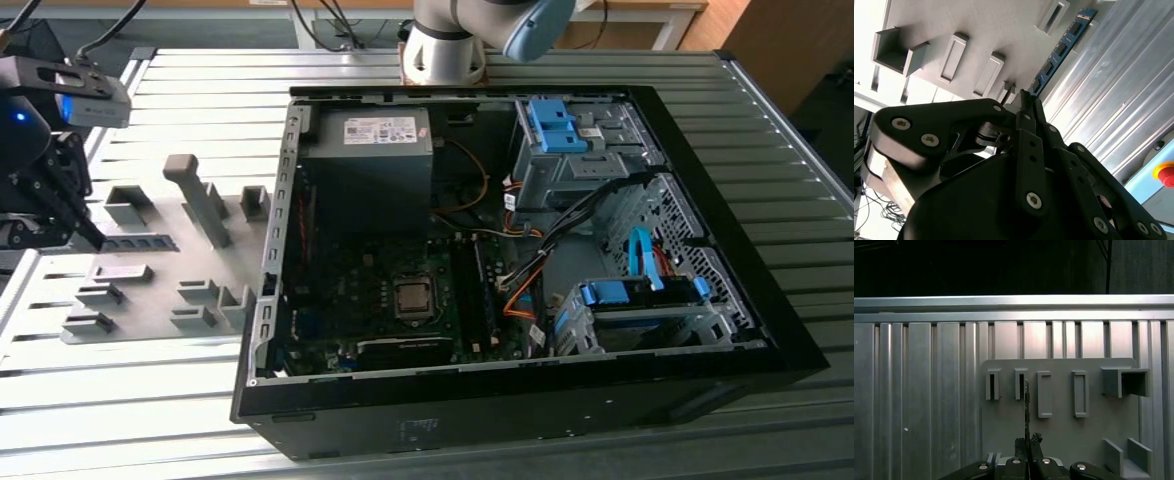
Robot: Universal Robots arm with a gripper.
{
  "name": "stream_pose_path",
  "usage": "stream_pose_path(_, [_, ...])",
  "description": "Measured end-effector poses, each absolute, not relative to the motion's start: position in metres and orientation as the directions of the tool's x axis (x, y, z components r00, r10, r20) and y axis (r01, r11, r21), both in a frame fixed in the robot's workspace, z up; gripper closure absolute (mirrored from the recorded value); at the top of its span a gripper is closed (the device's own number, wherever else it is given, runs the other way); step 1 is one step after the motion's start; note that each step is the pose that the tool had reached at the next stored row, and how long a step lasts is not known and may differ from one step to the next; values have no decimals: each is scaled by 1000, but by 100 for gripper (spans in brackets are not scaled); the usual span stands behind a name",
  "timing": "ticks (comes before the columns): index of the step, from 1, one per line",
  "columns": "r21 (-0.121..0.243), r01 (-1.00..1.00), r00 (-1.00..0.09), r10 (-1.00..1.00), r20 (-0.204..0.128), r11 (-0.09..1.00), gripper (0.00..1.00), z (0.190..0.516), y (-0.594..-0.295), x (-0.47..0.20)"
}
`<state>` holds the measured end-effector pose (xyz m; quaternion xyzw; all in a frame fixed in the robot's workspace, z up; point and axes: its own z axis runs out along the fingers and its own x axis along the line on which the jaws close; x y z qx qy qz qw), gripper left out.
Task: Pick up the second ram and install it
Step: 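Pick up the second ram and move it above second insertion slot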
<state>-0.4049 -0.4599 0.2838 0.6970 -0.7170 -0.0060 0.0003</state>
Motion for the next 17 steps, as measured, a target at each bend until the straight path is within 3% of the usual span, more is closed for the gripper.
stream_pose_path(17, [9, -1000, -28, -1000, -8, 28, 86, 296, -460, -405])
